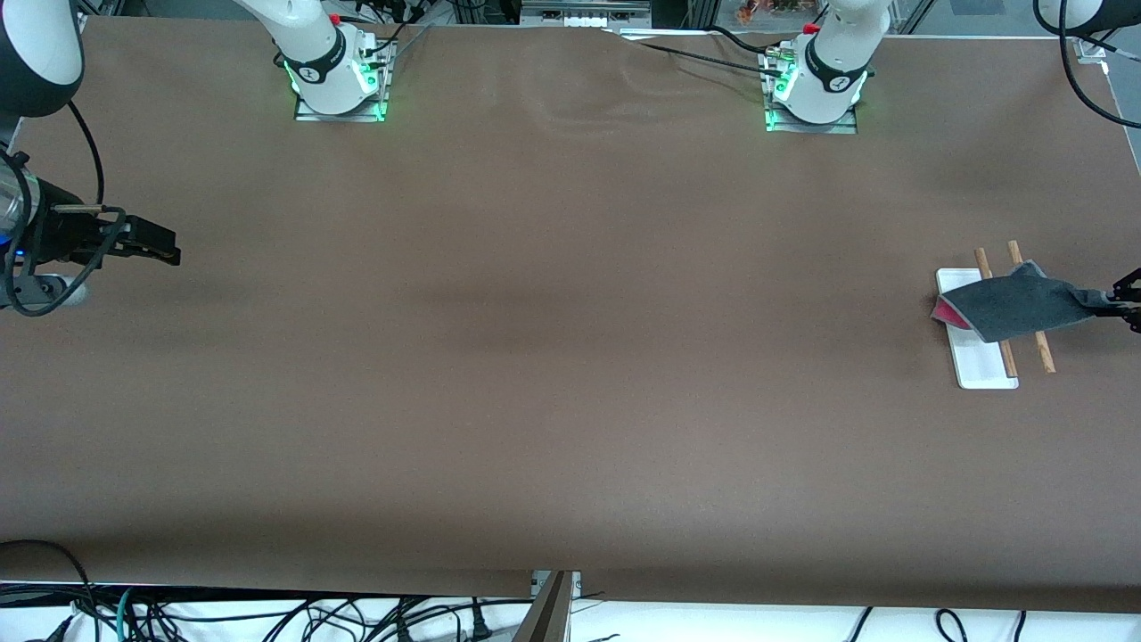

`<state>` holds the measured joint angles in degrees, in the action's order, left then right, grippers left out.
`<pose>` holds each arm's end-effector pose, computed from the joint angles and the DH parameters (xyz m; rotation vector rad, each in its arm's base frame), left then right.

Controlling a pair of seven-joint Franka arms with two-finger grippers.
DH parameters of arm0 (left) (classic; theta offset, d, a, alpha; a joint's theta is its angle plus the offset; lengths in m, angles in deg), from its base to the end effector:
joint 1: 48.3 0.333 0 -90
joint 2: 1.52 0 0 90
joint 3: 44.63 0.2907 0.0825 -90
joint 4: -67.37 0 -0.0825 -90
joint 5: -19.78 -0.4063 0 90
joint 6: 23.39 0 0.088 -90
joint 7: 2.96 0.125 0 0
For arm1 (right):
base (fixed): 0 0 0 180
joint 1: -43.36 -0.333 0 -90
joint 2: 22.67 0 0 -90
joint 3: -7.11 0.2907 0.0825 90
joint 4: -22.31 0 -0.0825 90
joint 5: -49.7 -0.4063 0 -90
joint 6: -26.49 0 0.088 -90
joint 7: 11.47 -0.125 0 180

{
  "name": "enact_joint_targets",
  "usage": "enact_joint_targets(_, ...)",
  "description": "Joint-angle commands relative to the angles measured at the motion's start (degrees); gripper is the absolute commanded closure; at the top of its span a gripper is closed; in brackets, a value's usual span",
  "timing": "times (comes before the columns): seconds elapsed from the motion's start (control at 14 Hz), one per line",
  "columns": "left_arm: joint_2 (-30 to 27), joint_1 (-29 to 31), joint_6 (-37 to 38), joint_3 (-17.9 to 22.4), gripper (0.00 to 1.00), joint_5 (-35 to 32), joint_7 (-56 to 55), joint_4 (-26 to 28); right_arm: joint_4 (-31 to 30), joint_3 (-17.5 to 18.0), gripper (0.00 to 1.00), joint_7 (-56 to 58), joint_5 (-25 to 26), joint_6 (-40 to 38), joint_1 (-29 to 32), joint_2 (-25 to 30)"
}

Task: Pass towel and hang on rack
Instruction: 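Lower the towel onto the dowels and open the left gripper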

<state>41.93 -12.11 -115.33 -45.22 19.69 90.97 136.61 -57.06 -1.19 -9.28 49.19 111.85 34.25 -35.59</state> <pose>0.5719 0.4114 0.2586 2.4492 -1.3649 -0.2112 0.6263 0.0187 0.5307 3.1128 0.0845 -0.1853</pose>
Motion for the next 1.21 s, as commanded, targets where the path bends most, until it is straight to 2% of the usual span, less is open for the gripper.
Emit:
enact_joint_targets(0.0,0.15,1.25,-0.44,-0.46,0.00,0.53,1.69,-0.86,-2.11,1.09,0.00,-1.75,1.39,0.59,0.05,2.11)
enact_joint_targets(0.43,-3.27,-1.65,-0.26,-1.17,0.00,-0.08,1.52,-2.53,-2.28,1.09,0.00,-1.93,3.22,1.56,-1.17,1.85)
enact_joint_targets(1.0,-3.36,-1.73,-0.88,-0.81,0.00,-0.17,1.52,-2.44,-1.58,0.92,0.00,-1.93,3.67,2.53,-2.41,1.32)
enact_joint_targets(1.14,-6.25,-4.27,-0.53,-1.08,0.00,-0.35,1.43,-2.36,-1.49,0.83,0.00,-2.02,3.76,4.28,-2.41,0.88)
